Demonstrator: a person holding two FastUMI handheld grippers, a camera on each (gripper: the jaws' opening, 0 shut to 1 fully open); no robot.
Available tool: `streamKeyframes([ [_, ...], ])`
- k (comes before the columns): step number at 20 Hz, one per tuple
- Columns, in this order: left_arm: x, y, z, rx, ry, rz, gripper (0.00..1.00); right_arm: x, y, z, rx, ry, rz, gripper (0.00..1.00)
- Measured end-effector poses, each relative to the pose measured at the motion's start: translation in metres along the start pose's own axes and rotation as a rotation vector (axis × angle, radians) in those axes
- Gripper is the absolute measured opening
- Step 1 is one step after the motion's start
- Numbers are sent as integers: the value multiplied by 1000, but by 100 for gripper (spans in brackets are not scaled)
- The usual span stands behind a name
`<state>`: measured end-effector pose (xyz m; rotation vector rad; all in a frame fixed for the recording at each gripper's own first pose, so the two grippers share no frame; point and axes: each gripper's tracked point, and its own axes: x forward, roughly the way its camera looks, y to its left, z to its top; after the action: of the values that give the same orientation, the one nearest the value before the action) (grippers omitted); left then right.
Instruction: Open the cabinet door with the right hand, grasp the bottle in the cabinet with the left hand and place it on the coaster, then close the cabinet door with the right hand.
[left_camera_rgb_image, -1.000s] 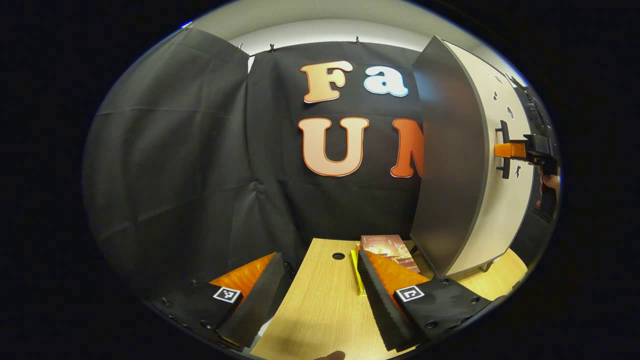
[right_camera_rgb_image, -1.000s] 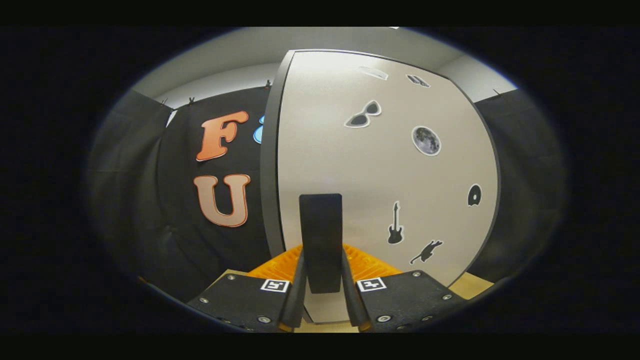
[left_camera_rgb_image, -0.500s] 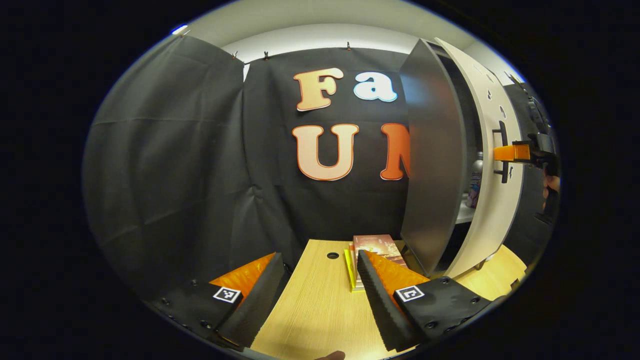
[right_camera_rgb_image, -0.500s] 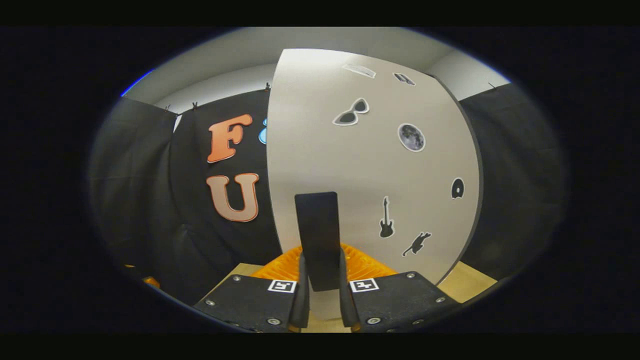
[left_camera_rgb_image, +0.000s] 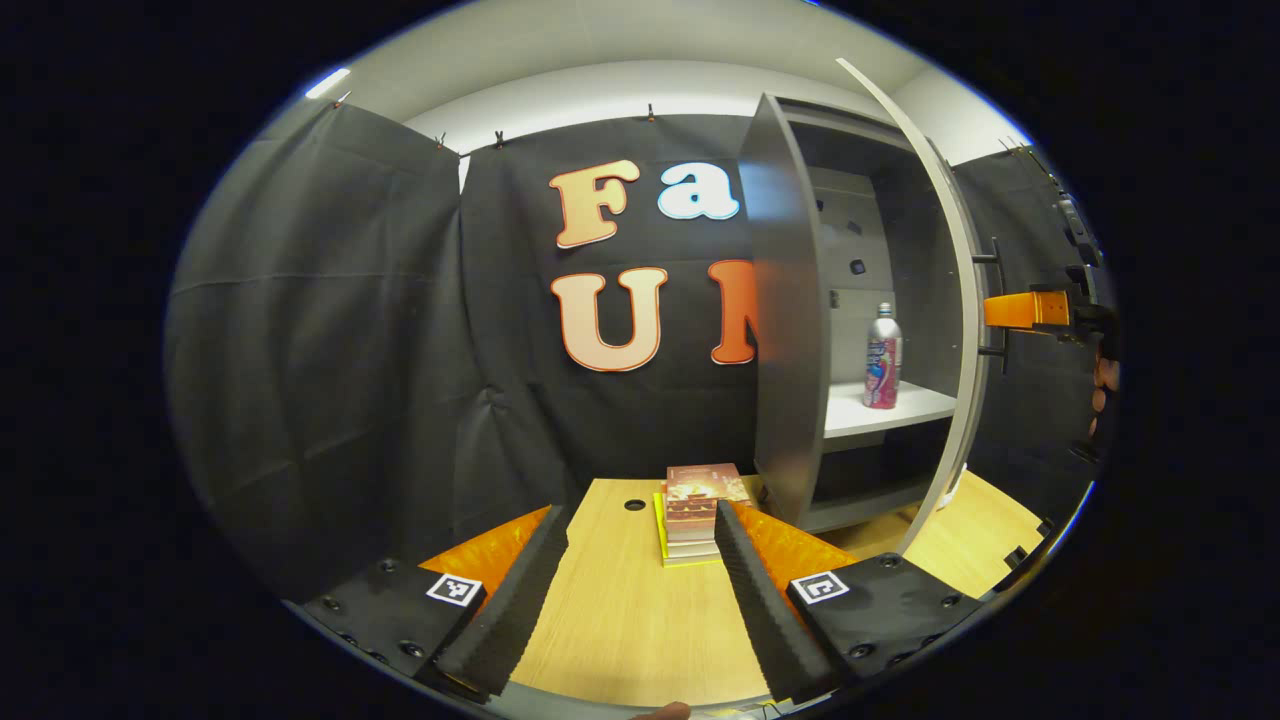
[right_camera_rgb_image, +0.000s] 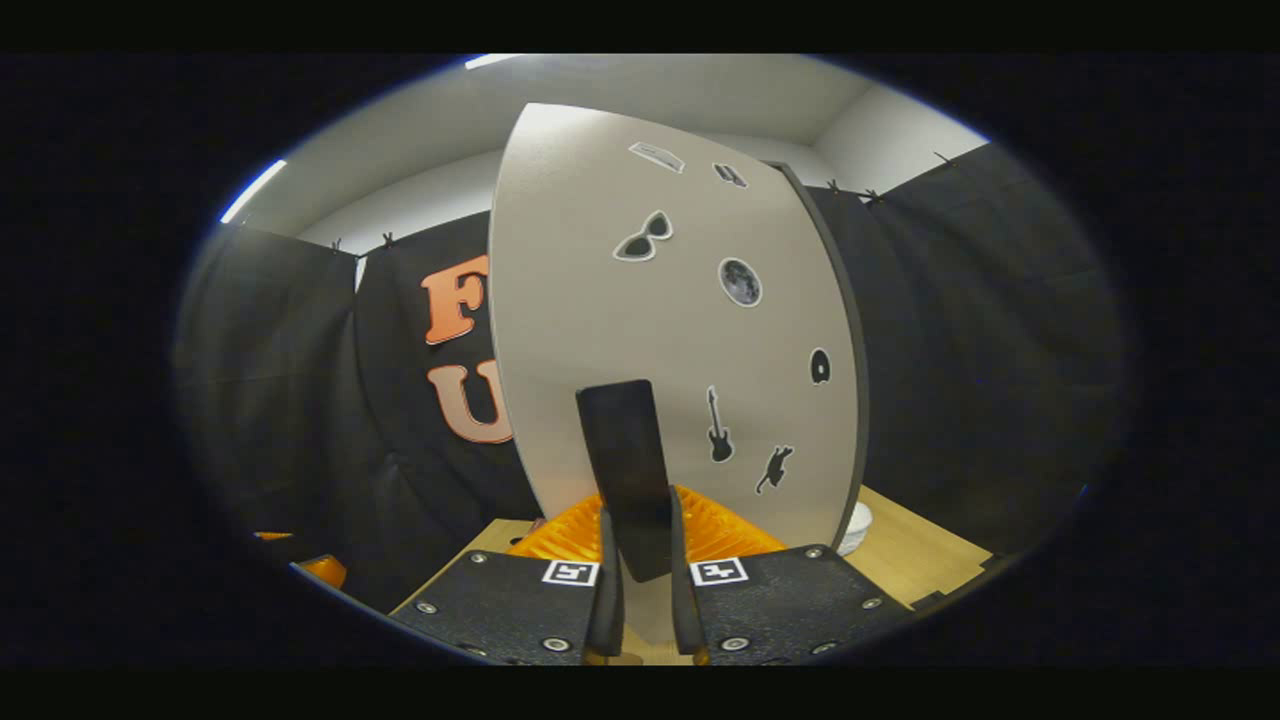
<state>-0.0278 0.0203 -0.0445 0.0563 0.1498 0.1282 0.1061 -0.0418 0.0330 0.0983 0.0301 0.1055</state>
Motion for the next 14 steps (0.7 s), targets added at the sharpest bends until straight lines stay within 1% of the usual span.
streamKeyframes([
  [1, -8, -9, 1, 4, 1, -5, 97, -7, -8, 0, 3, 0, 3, 18],
  [2, -13, -16, -1, 8, 2, -7, 97, -15, -16, 1, 4, 1, 6, 18],
  [3, -19, -24, -1, 11, 6, -12, 98, -23, -23, 2, 6, -2, 7, 15],
  [4, -24, -31, -2, 12, 7, -14, 98, -29, -31, 3, 5, -5, 6, 18],
  [6, -35, -43, -1, 15, 3, -12, 96, -35, -39, 5, 2, -8, 3, 18],
  [7, -39, -49, 3, 15, -8, -10, 96, -37, -44, 5, 10, -7, 1, 14],
  [8, -42, -53, 5, 16, -15, -12, 96, -40, -51, 6, 16, -11, -1, 17],
  [13, -59, -93, 0, 6, -2, -26, 98, -59, -90, 11, -2, -11, -30, 17],
  [14, -62, -100, -2, 4, 3, -32, 96, -62, -100, 12, -4, -8, -38, 17],
])
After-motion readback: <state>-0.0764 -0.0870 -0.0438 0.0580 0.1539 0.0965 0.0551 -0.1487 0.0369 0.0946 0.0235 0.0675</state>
